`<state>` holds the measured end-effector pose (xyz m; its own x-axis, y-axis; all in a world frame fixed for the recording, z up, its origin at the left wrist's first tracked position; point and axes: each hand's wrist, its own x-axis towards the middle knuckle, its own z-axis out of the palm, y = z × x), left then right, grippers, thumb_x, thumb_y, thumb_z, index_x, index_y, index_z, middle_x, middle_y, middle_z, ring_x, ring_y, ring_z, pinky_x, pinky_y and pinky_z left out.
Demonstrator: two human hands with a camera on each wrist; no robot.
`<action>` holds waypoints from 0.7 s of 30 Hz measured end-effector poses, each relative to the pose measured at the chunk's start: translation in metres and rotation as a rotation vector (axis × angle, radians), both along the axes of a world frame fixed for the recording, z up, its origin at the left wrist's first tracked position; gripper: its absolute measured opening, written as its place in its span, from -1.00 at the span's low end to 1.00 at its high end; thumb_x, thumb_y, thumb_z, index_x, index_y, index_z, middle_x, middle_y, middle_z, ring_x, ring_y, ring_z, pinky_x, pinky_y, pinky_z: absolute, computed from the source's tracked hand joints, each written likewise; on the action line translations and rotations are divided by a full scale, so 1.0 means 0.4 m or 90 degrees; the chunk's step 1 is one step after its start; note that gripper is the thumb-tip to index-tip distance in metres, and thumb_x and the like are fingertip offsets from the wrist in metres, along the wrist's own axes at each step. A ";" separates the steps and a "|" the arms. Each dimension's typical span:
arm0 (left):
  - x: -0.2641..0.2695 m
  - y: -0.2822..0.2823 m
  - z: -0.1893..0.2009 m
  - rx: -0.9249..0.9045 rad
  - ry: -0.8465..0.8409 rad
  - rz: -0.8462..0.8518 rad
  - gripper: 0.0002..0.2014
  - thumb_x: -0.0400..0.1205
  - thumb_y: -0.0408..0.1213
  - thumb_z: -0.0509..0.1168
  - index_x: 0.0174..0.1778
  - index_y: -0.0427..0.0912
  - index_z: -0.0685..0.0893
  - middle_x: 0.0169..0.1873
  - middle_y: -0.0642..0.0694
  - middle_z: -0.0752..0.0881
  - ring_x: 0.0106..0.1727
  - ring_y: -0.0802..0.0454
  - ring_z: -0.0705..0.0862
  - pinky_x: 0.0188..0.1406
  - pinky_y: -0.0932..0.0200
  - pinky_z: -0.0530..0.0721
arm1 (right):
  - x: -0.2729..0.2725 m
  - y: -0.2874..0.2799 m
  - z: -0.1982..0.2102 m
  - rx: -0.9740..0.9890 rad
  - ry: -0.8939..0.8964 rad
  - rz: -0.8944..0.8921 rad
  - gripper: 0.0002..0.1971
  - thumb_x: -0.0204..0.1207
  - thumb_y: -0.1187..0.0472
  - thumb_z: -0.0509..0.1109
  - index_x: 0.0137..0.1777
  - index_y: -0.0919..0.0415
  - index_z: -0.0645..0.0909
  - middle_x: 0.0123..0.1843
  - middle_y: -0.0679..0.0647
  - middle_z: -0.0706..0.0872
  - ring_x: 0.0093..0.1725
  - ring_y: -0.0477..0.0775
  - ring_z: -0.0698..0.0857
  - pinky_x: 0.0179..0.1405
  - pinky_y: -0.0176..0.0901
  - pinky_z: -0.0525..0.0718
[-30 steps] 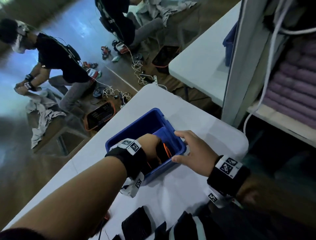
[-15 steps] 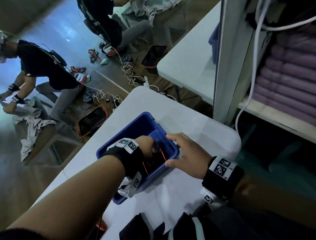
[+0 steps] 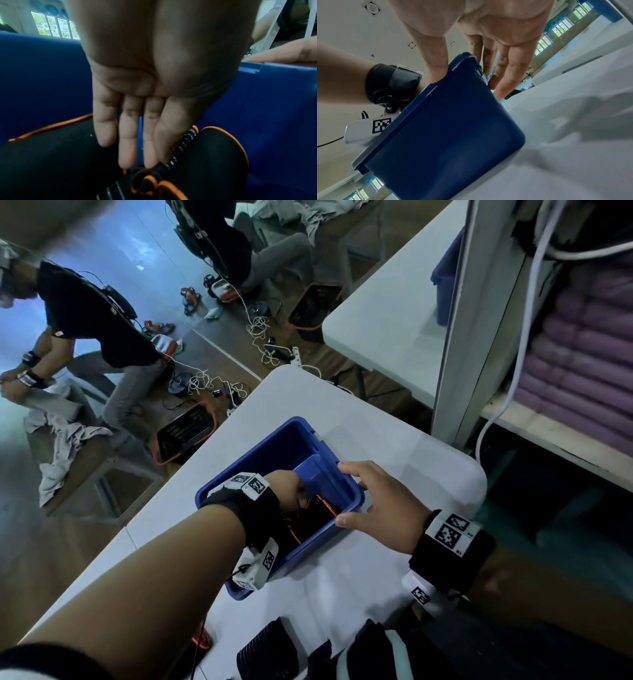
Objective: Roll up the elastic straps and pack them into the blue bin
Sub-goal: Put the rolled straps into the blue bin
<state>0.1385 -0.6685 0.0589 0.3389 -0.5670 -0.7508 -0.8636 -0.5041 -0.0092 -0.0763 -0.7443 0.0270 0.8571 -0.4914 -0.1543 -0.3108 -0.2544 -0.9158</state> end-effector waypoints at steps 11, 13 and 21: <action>-0.024 0.159 0.236 -0.405 0.069 0.204 -0.92 0.61 -0.22 0.46 -0.01 0.03 0.76 -0.19 0.10 0.82 -0.15 0.19 0.76 -0.05 0.25 0.71 | 0.013 0.004 -0.001 0.008 0.001 0.006 -0.17 0.38 -0.01 0.64 0.60 -0.18 0.31 0.49 -0.33 0.41 0.37 -0.24 0.50 0.33 0.03 0.68; -0.063 0.258 0.294 -0.475 0.097 0.275 -0.94 0.61 -0.25 0.47 -0.07 0.02 0.78 -0.26 0.09 0.83 -0.25 0.22 0.75 -0.20 0.40 0.66 | 0.023 0.010 0.003 0.002 -0.002 0.012 -0.18 0.38 0.00 0.64 0.60 -0.16 0.32 0.46 -0.32 0.43 0.34 -0.24 0.52 0.31 0.01 0.69; -0.172 0.605 0.162 -0.294 0.100 0.374 -0.75 0.48 -0.09 0.59 0.04 0.09 0.76 -0.08 0.28 0.78 -0.10 0.31 0.73 -0.08 0.37 0.68 | 0.046 0.037 -0.002 -0.021 -0.028 0.015 -0.19 0.37 0.09 0.66 0.60 0.01 0.38 0.46 -0.14 0.49 0.30 -0.16 0.60 0.21 0.08 0.75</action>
<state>0.0699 -0.4265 0.1236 0.5913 -0.5944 -0.5451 -0.4256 -0.8040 0.4151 -0.0578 -0.7293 0.0263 0.8743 -0.4747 -0.1010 -0.2645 -0.2916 -0.9193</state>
